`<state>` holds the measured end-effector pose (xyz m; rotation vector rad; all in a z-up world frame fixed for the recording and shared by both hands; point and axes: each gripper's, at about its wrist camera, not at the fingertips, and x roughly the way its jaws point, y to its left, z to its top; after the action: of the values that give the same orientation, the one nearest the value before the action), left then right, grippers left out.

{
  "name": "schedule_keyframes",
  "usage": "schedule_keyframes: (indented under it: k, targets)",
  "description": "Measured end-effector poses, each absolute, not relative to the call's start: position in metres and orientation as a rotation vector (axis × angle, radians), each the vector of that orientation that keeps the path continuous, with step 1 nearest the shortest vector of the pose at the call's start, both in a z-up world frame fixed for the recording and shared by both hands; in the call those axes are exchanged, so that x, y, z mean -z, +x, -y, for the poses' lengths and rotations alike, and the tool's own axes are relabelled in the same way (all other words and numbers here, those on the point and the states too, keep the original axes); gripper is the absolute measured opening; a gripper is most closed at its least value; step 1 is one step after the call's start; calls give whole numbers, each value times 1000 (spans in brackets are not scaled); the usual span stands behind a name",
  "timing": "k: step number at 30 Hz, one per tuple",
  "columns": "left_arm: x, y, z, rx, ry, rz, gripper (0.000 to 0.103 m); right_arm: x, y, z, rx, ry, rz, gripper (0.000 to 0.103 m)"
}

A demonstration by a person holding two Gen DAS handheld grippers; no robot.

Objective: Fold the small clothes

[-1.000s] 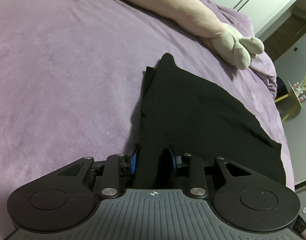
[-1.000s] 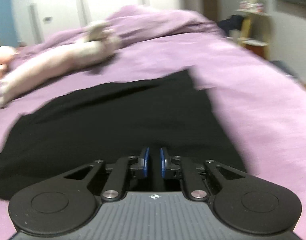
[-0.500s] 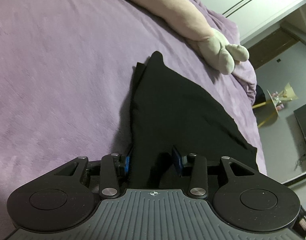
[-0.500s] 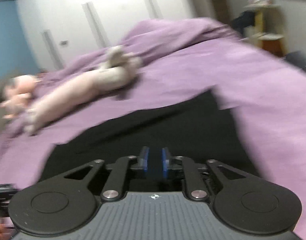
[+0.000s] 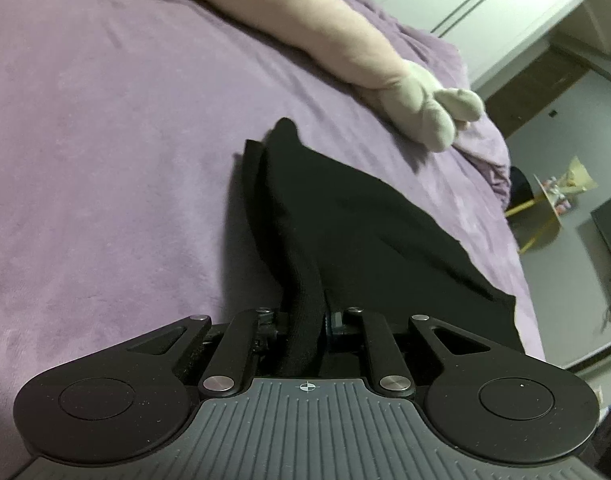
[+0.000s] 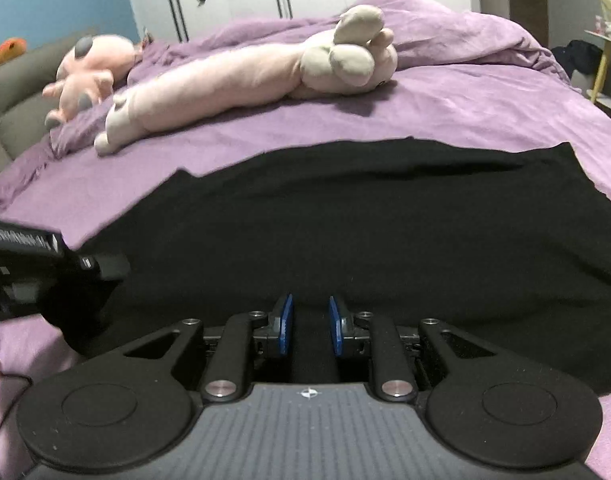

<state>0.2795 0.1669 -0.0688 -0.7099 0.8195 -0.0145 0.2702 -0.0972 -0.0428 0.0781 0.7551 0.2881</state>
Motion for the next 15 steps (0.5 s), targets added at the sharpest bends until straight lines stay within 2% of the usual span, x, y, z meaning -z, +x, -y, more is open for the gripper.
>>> schedule_keyframes:
  k: [3,4,9,15]
  targets:
    - [81,282,-172,-22,-765,-844,18,50,272,102,-286,97,-778,19]
    - [85,283,-174,-33,-793,-850,21,51,273,102,-289,88,-778,19]
    - [92,286,-188,-48,-919,-854,16,44,270,116,-254,129,-754,18]
    - [64,293,-170,-103,-736,-903,15,37,264,171,-126,269,-729,18]
